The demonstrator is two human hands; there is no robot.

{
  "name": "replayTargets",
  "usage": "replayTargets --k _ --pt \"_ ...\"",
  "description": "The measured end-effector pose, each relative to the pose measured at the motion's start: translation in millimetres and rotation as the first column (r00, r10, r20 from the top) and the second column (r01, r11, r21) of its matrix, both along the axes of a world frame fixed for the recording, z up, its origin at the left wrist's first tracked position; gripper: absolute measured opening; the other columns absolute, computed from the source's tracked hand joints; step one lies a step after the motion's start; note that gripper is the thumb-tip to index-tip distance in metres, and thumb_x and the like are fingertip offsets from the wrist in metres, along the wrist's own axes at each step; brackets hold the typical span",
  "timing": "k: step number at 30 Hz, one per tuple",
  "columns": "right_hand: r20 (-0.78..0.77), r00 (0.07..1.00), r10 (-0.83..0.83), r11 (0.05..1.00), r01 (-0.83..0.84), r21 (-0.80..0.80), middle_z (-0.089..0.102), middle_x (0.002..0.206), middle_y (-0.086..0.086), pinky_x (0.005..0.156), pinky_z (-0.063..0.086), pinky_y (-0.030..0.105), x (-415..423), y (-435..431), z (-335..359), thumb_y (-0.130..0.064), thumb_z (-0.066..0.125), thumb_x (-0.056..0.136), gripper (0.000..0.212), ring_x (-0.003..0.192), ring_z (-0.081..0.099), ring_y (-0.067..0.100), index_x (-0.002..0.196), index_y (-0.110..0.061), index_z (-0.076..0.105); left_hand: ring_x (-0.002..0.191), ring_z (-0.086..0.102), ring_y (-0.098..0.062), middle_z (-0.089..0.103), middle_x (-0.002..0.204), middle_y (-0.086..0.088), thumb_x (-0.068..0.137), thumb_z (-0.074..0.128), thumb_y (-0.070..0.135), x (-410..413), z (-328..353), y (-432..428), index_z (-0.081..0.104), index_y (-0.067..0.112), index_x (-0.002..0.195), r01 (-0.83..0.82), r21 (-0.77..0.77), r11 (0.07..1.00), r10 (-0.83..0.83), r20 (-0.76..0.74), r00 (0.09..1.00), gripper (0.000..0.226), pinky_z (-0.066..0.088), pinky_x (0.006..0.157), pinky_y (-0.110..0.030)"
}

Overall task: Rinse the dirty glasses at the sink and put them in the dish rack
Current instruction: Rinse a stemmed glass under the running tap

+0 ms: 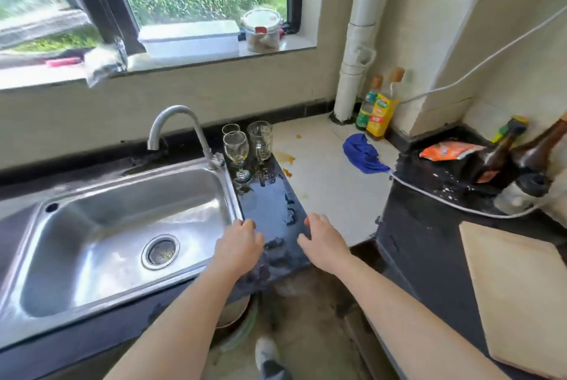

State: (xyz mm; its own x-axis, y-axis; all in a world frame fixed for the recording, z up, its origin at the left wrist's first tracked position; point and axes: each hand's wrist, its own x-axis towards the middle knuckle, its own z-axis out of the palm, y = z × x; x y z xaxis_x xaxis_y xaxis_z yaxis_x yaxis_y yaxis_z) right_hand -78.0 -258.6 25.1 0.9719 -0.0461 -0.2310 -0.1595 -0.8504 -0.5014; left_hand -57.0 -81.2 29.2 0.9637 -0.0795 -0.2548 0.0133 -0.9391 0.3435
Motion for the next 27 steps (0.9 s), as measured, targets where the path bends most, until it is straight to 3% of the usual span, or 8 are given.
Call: replayTargets --k 5,9,12,17,19,22,25,27 --pt "-0.041 0.998 0.051 0.999 -0.051 0.008 0.046 0.124 0.006 0.091 0.044 0.037 86 30 -7 -0.028 0.046 0.095 0.031 0.106 0.052 0.024 0.122 -0.012 0.046 0.126 0.043 -0.031 0.047 0.138 -0.012 0.097 0.037 0.028 71 -11 32 0.047 0.011 0.135 -0.028 -0.039 0.999 0.025 -0.062 0.998 0.042 0.038 0.102 -0.04" --pt "-0.048 0.996 0.073 0.996 -0.07 0.057 0.046 0.123 0.005 0.087 0.04 0.034 152 56 -4 -0.028 0.043 0.096 0.031 0.107 0.05 0.023 0.123 -0.012 0.045 0.132 0.041 -0.029 0.044 0.145 -0.012 0.097 0.04 0.022 119 -7 49 0.039 0.012 0.143 -0.08 -0.183 0.98 0.063 -0.096 0.993 0.047 0.033 0.107 -0.035" --pt "-0.023 1.0 0.008 0.987 -0.004 0.16 0.055 0.109 0.002 0.085 0.044 0.038 195 73 1 -0.035 0.041 0.095 0.026 0.098 0.053 0.024 0.113 -0.017 0.049 0.139 0.035 -0.022 0.038 0.152 -0.004 0.097 0.043 0.019 147 -1 55 0.031 0.016 0.148 -0.134 -0.32 0.938 0.114 -0.081 0.99 0.053 0.03 0.109 -0.032" --pt "-0.043 0.989 -0.14 0.939 0.146 0.311 0.062 0.095 0.001 0.079 0.047 0.04 251 101 7 -0.048 0.037 0.092 0.045 0.092 0.059 0.024 0.118 -0.015 0.053 0.144 0.028 -0.021 0.026 0.158 0.001 0.095 0.046 0.014 186 -1 61 0.015 0.022 0.154 -0.242 -0.527 0.815 0.177 -0.17 0.969 0.067 0.026 0.114 -0.034" --pt "-0.033 0.986 -0.166 0.94 0.168 0.296 0.062 0.089 0.002 0.07 0.045 0.035 267 110 5 -0.049 0.039 0.09 0.043 0.087 0.059 0.025 0.103 -0.013 0.058 0.142 0.029 -0.02 0.028 0.157 0.002 0.094 0.046 0.01 197 -2 62 0.015 0.023 0.153 -0.261 -0.587 0.766 0.169 -0.209 0.963 0.068 0.027 0.109 -0.029" --pt "-0.01 0.98 -0.2 0.954 0.197 0.227 0.057 0.077 0.004 0.057 0.038 0.03 279 117 0 -0.032 0.042 0.092 0.027 0.073 0.054 0.023 0.078 -0.013 0.054 0.131 0.04 -0.012 0.034 0.154 0.004 0.092 0.047 0.008 204 -4 64 0.016 0.031 0.152 -0.249 -0.64 0.727 0.126 -0.232 0.965 0.071 0.03 0.092 -0.023" --pt "0.03 0.977 -0.212 0.968 0.206 0.141 0.058 0.074 0.006 0.058 0.042 0.032 275 117 3 -0.023 0.04 0.091 0.027 0.072 0.056 0.026 0.068 -0.014 0.053 0.107 0.052 0.003 0.04 0.151 0.006 0.092 0.049 0.008 203 -6 70 0.021 0.038 0.149 -0.229 -0.663 0.713 0.092 -0.236 0.967 0.07 0.037 0.078 -0.018" --pt "0.072 0.981 -0.179 0.98 0.172 0.101 0.054 0.068 0.004 0.054 0.036 0.03 265 116 11 -0.022 0.039 0.091 0.031 0.069 0.054 0.024 0.061 -0.017 0.046 0.107 0.051 0.011 0.042 0.148 0.008 0.09 0.051 0.008 201 -5 75 0.023 0.038 0.148 -0.197 -0.682 0.704 0.065 -0.214 0.975 0.071 0.038 0.077 -0.01"
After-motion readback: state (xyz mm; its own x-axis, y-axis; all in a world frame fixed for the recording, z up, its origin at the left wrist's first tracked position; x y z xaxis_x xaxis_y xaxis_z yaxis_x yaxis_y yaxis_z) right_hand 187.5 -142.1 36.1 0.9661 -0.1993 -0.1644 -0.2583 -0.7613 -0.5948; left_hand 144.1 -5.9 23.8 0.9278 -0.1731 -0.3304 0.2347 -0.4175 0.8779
